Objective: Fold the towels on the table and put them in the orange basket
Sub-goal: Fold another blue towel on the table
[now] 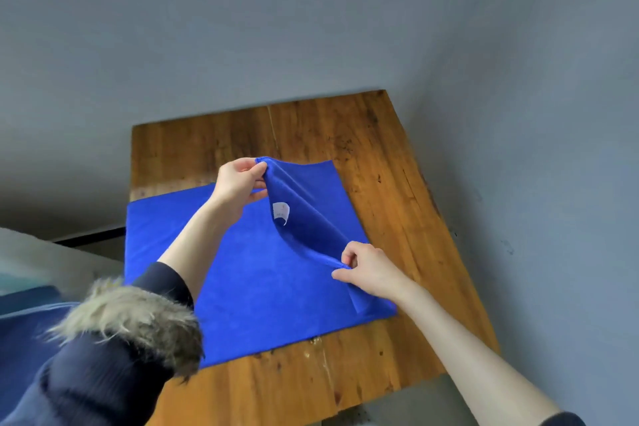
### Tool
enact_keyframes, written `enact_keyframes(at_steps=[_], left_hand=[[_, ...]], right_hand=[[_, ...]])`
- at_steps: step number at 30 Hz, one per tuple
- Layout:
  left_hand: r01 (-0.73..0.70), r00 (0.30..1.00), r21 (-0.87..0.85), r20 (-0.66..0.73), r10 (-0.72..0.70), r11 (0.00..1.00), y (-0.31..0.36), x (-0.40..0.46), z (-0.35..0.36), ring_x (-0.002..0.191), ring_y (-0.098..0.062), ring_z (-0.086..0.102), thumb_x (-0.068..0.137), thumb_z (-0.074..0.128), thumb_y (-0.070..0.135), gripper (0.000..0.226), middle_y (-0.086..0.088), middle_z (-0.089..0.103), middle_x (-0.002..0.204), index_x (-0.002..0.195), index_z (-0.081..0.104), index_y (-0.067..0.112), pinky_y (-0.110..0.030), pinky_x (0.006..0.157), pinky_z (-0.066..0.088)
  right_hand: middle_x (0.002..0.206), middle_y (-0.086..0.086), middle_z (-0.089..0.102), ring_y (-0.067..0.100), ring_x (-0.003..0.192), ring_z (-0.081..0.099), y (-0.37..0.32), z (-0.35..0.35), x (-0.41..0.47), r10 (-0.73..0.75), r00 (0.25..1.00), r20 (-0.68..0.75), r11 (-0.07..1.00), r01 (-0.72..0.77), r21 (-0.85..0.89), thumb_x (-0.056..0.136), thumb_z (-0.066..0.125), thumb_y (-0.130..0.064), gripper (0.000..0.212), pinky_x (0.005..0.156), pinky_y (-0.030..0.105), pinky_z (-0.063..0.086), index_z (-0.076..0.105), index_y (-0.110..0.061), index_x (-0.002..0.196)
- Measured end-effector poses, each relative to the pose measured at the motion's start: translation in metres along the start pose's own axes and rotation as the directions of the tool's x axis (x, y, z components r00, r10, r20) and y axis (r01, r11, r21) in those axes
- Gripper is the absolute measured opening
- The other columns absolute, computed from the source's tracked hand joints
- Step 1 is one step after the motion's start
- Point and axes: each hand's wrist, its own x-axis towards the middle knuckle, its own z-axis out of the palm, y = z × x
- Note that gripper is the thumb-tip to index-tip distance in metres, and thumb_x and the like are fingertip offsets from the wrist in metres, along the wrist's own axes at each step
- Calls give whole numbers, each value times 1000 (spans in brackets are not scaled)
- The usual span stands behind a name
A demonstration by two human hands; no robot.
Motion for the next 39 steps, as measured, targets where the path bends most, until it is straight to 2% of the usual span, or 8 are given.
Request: enact_keyframes(at_steps=[5, 12, 17, 21, 27, 32, 35, 39], left_hand=[[-72, 995, 14, -74, 73, 997, 0, -6, -90, 56, -7, 57, 91, 52, 13, 17, 2, 61, 68, 81, 64, 16, -17, 53, 50], [-63, 965, 0, -257, 61, 998, -34, 2, -185, 72, -18, 52, 88, 47, 8, 21, -7, 60, 84, 81, 65, 17, -31, 74, 50], [55, 943, 50, -331, -35, 997, -81, 4, -213, 86, -14, 61, 91, 47, 17, 30, -4, 62, 112, 119, 58, 16, -30, 80, 50], [135, 964, 206, -254, -80, 969, -134, -14, -209, 98, -15, 55, 93, 47, 19, 34, -3, 58, 120, 125, 54, 15, -28, 78, 46], [32, 997, 687, -77, 28, 726, -192, -36, -176, 135, -26, 26, 95, 46, 21, 42, -9, 30, 147, 137, 43, 16, -40, 107, 29], [53, 990, 917, -101, 102, 395, -211, -35, -148, 142, -34, 9, 97, 40, 35, 52, -16, 12, 154, 145, 28, 20, -43, 110, 20], [76, 981, 927, -136, 140, 368, -212, -29, -132, 142, -37, 8, 95, 40, 41, 55, -22, 16, 152, 144, 29, 16, -43, 108, 20], [118, 971, 925, -184, 154, 362, -206, -15, -109, 144, -34, 2, 93, 40, 47, 58, -20, 11, 154, 141, 29, 16, -45, 110, 14]], right_hand=[[67, -9, 44, 8, 59, 39, -86, 82, 0, -77, 991, 111, 997, 75, 26, 81, 67, -27, 24, 53, 19, 32, 44, -22, 74], [75, -7, 51, 10, 62, 44, -157, 182, 12, -136, 949, 286, 991, 128, 46, 81, 65, -27, 20, 56, 24, 40, 46, -21, 80], [102, -4, 60, 11, 89, 56, -158, 206, 24, -102, 932, 348, 994, 109, 0, 90, 57, -34, 26, 67, 19, 44, 57, -18, 110], [131, 5, 53, 19, 122, 47, -132, 195, 48, -73, 978, 196, 980, 107, -170, 95, 49, -27, 36, 100, 29, 38, 51, -12, 127], [156, 8, 16, 25, 144, 11, -75, 155, 103, -99, 993, -59, 812, 46, -582, 99, 40, -30, 54, 115, 38, 19, 23, -13, 147], [159, 1, 1, 20, 146, -2, -28, 125, 142, -220, 974, -48, 699, 123, -704, 98, 37, -43, 60, 116, 34, 12, 13, -24, 150], [159, -2, 1, 20, 146, -2, -5, 118, 151, -313, 950, -21, 614, 185, -767, 97, 32, -48, 60, 117, 32, 5, 10, -29, 149], [159, 1, -5, 23, 146, -4, 13, 112, 143, -288, 957, -43, 623, 153, -767, 97, 27, -49, 61, 116, 35, 6, 3, -29, 150]])
